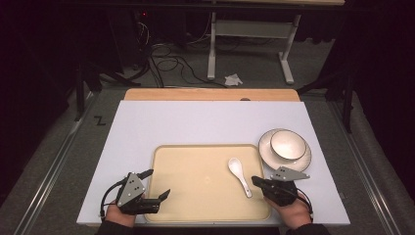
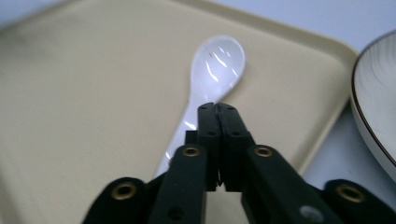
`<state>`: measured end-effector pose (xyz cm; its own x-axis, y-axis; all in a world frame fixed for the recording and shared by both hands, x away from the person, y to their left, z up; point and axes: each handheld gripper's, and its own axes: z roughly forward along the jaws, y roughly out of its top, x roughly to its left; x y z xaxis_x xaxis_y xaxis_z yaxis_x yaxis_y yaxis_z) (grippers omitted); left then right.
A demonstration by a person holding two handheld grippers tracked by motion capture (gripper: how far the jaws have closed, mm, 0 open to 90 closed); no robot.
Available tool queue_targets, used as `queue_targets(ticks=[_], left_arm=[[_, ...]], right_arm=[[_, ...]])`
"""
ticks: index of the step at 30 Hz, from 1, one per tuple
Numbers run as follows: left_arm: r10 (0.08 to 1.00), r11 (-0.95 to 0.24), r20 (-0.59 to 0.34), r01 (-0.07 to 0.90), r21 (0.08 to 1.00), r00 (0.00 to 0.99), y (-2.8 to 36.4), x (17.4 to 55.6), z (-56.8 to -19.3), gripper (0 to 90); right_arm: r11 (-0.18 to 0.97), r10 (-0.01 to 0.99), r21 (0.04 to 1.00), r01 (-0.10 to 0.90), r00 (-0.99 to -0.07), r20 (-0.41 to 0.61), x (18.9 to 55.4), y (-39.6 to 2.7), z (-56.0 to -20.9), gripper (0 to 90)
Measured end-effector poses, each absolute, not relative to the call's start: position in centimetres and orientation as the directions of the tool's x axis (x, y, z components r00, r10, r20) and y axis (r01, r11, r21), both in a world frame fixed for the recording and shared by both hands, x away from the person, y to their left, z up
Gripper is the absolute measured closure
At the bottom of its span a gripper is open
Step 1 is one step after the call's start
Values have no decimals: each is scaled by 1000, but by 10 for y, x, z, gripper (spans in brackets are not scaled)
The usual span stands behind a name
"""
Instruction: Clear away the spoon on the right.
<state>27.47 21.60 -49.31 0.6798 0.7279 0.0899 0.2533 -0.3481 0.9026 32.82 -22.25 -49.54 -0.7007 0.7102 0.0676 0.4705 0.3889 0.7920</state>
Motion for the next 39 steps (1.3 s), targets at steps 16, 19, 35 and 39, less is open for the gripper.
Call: queue_targets(ticks=[16,19,35,39], left_arm=[[728,-349,90,254,902,680,216,274,-493,159],[727,-351,91,254,901,680,216,274,-493,160],[729,-350,91,254,902,679,216,275,-493,159],[731,-350,93,255,901,676,216,275,-493,160]], right_arm=[[547,623,709,445,-782,9,318,-193,-507,900],[556,616,706,439,-788,5,316,-189,-508,900],[431,644,796,425,-762,58,321,-210,-495,660],[360,677,839,407,-733,65,325,-225,-490,512]])
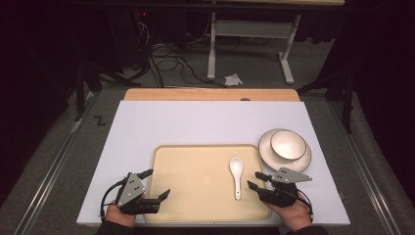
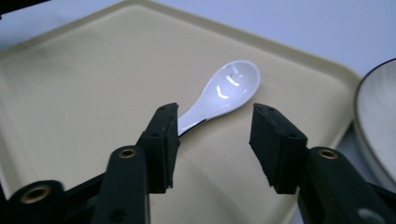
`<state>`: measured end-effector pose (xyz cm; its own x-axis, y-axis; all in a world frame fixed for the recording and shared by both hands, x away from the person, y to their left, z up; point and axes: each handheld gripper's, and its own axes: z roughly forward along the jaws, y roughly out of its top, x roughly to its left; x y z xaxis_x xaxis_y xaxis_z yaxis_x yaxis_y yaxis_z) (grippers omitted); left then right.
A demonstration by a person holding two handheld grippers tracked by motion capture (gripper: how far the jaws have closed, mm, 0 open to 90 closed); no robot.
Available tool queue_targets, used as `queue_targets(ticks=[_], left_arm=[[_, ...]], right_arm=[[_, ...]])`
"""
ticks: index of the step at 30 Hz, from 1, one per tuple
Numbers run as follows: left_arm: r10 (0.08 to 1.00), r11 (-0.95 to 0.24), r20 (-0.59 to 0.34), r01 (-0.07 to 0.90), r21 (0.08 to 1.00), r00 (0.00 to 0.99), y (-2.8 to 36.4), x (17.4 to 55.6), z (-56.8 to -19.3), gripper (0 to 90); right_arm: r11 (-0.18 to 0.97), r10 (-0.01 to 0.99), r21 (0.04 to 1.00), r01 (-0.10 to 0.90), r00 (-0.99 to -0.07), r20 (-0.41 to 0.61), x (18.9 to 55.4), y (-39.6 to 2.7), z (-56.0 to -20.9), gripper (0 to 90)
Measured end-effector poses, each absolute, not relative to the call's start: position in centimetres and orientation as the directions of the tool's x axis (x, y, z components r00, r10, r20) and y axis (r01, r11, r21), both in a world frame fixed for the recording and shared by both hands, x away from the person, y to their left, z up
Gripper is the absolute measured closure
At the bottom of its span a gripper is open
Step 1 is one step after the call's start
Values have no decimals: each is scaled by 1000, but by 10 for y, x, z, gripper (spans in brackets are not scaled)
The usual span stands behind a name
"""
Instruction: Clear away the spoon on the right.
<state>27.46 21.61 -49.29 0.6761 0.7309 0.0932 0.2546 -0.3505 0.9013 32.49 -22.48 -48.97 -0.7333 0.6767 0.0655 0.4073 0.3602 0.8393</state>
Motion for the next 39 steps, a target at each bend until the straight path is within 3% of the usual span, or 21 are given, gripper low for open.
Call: queue_targets(ticks=[9,20,39], left_arm=[[737,-343,87,259,903,670,217,275,-493,160],[742,-339,88,259,904,664,218,275,-493,159],[740,-346,90,263,901,666,217,276,-494,159]], right_arm=[[267,724,894,361,-687,61,322,-249,-481,238],[197,771,919,341,-633,70,314,-281,-472,27],[167,790,912,374,-604,103,311,-300,-476,9]])
